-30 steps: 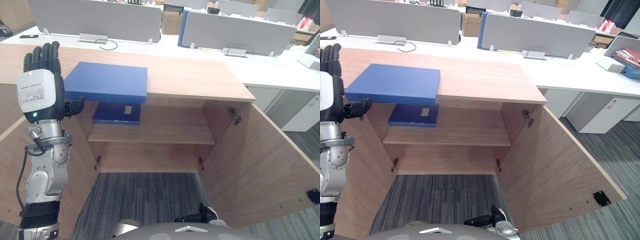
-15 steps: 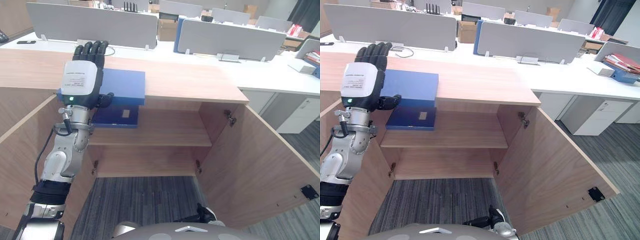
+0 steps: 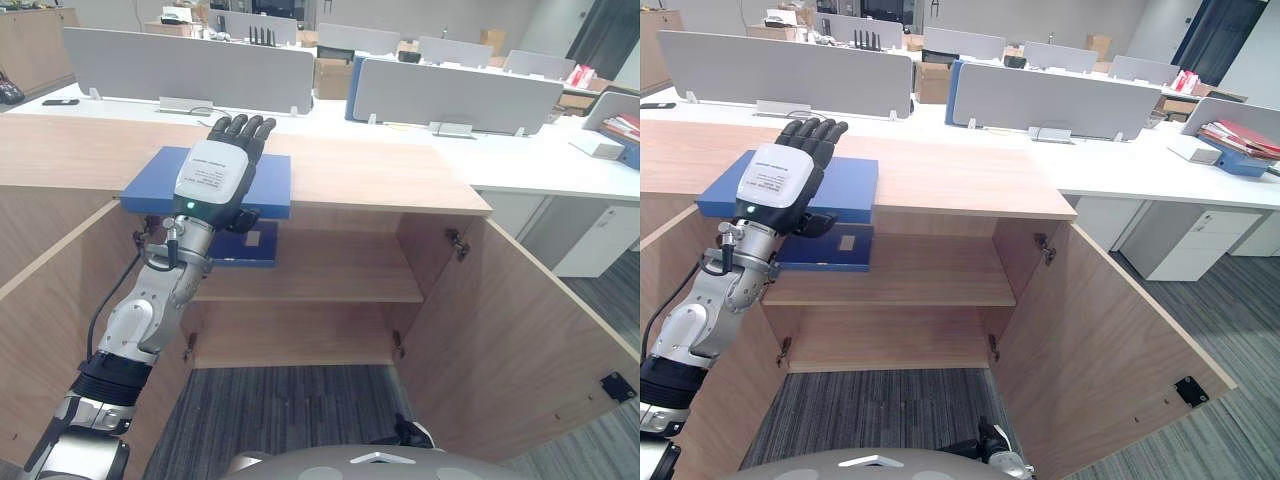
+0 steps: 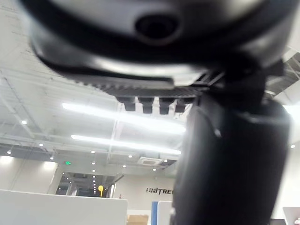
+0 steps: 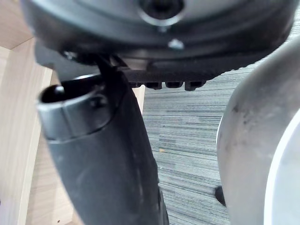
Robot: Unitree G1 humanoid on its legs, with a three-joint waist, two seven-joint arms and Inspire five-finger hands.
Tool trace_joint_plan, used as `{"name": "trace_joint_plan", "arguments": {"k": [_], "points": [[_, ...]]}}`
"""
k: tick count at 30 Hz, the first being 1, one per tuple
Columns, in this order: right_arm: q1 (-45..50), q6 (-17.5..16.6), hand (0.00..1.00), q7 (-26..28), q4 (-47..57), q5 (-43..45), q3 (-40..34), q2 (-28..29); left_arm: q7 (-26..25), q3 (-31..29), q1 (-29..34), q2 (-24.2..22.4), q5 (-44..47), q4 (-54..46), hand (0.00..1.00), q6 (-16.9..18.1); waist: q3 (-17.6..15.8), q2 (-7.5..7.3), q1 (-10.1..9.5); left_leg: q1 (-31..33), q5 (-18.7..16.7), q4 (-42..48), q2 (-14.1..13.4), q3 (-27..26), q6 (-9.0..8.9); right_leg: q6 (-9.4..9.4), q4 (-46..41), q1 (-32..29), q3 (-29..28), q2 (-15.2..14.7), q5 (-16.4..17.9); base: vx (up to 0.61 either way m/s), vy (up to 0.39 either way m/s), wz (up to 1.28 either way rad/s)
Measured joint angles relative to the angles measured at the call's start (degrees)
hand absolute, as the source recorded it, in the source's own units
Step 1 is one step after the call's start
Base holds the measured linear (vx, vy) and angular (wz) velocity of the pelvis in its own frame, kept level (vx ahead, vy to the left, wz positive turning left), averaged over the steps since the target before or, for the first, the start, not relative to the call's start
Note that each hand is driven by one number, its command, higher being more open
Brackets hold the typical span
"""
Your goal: Walk over to the cabinet, pick up the folder, carry it to the office cabinet, place the folder inside the office cabinet, then close the office cabinet door
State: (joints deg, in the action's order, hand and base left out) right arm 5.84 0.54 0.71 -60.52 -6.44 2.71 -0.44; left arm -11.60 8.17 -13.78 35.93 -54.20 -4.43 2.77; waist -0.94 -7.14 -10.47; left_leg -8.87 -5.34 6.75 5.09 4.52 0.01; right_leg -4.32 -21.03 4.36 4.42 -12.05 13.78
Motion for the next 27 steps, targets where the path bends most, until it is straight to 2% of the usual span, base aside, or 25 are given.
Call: {"name": "trace_joint_plan", "arguments": {"k": [20,27], "points": [[-0.23,0.10,1.00,0.23,-0.64,-0.10,-0.22,0.17,1.91,-1.96,0.12,-0.05,0.08,6.52,1.00,-0.58,0.25,-0.52,0.02,-0.47,0.94,-1.09,1.56,0.16,0.83,-0.64,-0.92,-0.35,-0.07,-1.64,0.32,0.00,0.000,0.00],[-1.29,0.12,1.00,0.35,-2.41,-0.10,-0.50,0.23,1.97,-5.00,0.26,-0.19,0.15,10.85,1.00,-3.00,0.04,-1.26,0.36,-0.36,1.06,-1.13,1.90,0.17,1.03,-0.84,-0.89,-0.49,-0.20,-1.94,0.21,0.00,0.000,0.00]]}}
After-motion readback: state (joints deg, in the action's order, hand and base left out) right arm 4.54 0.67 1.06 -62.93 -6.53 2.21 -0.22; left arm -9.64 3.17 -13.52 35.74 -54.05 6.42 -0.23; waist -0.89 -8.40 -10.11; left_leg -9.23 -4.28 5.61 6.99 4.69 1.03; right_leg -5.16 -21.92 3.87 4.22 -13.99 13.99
